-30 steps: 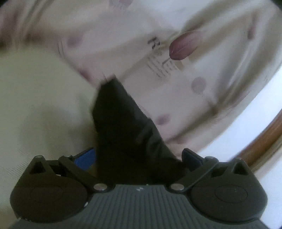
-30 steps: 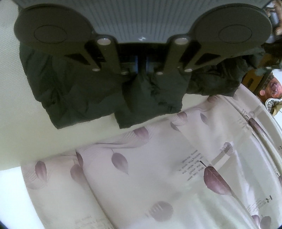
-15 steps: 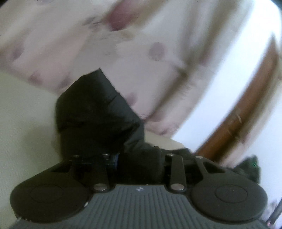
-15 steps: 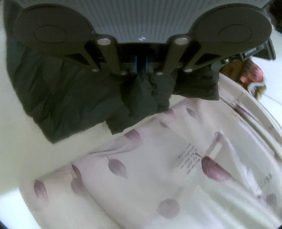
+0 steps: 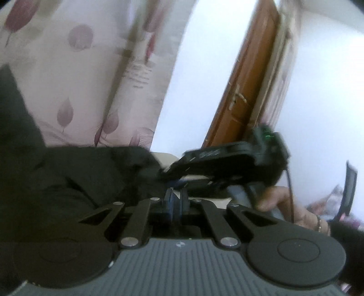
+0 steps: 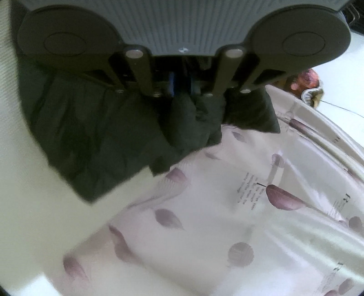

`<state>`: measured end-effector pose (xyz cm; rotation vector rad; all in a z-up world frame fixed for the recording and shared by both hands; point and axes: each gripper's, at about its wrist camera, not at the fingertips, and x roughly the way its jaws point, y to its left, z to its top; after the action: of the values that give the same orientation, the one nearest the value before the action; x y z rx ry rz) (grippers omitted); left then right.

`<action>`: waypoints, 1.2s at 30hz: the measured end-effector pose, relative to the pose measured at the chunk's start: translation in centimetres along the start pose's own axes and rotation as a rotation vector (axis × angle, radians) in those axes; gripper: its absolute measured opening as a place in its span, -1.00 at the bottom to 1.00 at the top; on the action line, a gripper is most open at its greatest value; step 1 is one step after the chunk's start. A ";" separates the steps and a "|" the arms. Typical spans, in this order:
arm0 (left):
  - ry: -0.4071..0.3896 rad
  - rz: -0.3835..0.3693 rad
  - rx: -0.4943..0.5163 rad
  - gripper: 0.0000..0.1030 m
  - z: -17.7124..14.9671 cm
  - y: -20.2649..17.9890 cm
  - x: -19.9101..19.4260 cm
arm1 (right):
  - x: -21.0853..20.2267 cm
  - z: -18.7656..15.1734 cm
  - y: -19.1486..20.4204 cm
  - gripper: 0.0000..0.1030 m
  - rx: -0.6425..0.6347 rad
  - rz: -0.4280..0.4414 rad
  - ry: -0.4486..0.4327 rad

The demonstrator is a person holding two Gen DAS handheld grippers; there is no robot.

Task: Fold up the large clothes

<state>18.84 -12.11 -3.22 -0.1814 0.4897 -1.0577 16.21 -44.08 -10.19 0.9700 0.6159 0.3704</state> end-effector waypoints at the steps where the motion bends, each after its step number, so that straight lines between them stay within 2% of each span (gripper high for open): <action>1: -0.016 0.000 -0.010 -0.94 0.2 0.6 0.1 | -0.5 0.2 0.7 -0.66 -0.037 -0.014 -0.022; 4: -0.033 0.000 -0.015 -0.91 0.4 0.8 0.3 | -1.3 1.0 4.8 -0.62 -0.199 -0.065 -0.088; 6: -0.033 -0.002 -0.022 -0.78 0.0 0.7 0.3 | -1.5 1.9 8.9 -0.57 -0.350 -0.101 -0.138; 7: -0.032 -0.003 -0.023 -0.71 -0.4 0.4 -0.1 | -1.3 2.3 10.3 -0.43 -0.391 -0.095 -0.144; 8: -0.036 -0.005 -0.024 -0.67 -0.9 0.4 0.0 | -0.8 2.9 11.9 -0.19 -0.427 -0.077 -0.126; 9: -0.043 -0.008 -0.026 -0.59 -1.3 0.3 0.0 | 0.0 3.4 13.5 -0.01 -0.463 -0.066 -0.096; 10: -0.049 -0.013 -0.029 -0.50 -1.6 0.0 -0.7 | 1.1 3.7 15.2 0.47 -0.505 -0.064 -0.047; 11: -0.056 -0.017 -0.035 -0.45 -1.9 0.1 -0.8 | 2.3 3.9 16.5 0.74 -0.542 -0.060 0.015; 14: -0.085 -0.021 -0.048 -0.32 -2.3 0.4 -0.7 | 7.7 3.0 20.7 0.73 -0.666 -0.109 0.188; 16: -0.110 -0.031 -0.068 -0.20 -2.7 0.6 -1.1 | 11.1 1.8 22.4 0.72 -0.742 -0.157 0.259; 18: -0.133 -0.018 -0.065 -0.11 -3.3 0.3 -1.9 | 14.8 0.2 23.2 0.63 -0.804 -0.223 0.328; 20: -0.142 0.020 -0.075 0.11 -3.7 0.2 -2.8 | 17.5 -1.4 23.0 -0.58 -0.842 -0.274 0.395; 21: -0.145 0.048 -0.076 0.25 -3.9 0.0 -3.6 | 18.2 -2.1 22.9 -0.62 -0.870 -0.294 0.407; 22: -0.160 0.062 -0.073 0.34 -4.1 -0.1 -4.5 | 18.5 -3.1 23.2 -0.76 -0.928 -0.308 0.396; 23: -0.187 0.060 -0.068 0.42 -4.4 -0.4 -5.8 | 18.5 -4.0 23.7 -0.81 -0.989 -0.312 0.384; 25: -0.238 0.103 -0.051 0.92 -5.0 -1.0 -8.6 | 16.9 -4.6 25.0 -0.86 -1.048 -0.282 0.324; 26: -0.259 0.144 -0.037 0.98 -5.3 -1.4 -9.8 | 15.8 -4.4 25.3 -0.87 -1.052 -0.272 0.289; 28: -0.300 0.189 -0.027 1.00 -5.7 -1.5 -11.6 | 13.3 -3.1 25.3 -0.89 -1.029 -0.269 0.208; 30: -0.290 0.206 -0.047 1.00 -5.7 -1.6 -12.8 | 10.4 -2.0 24.6 -0.90 -1.007 -0.268 0.147; 34: -0.293 0.265 -0.110 1.00 -5.6 -1.7 -14.0 | 4.9 -0.1 21.4 -0.95 -0.932 -0.294 0.043; 36: -0.281 0.304 -0.117 1.00 -5.4 -1.4 -13.7 | 2.1 1.1 18.8 -0.99 -0.845 -0.309 -0.024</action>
<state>9.79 -0.43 -3.34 -0.3430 0.3123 -0.6934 18.16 -33.78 5.65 0.0675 0.5039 0.2985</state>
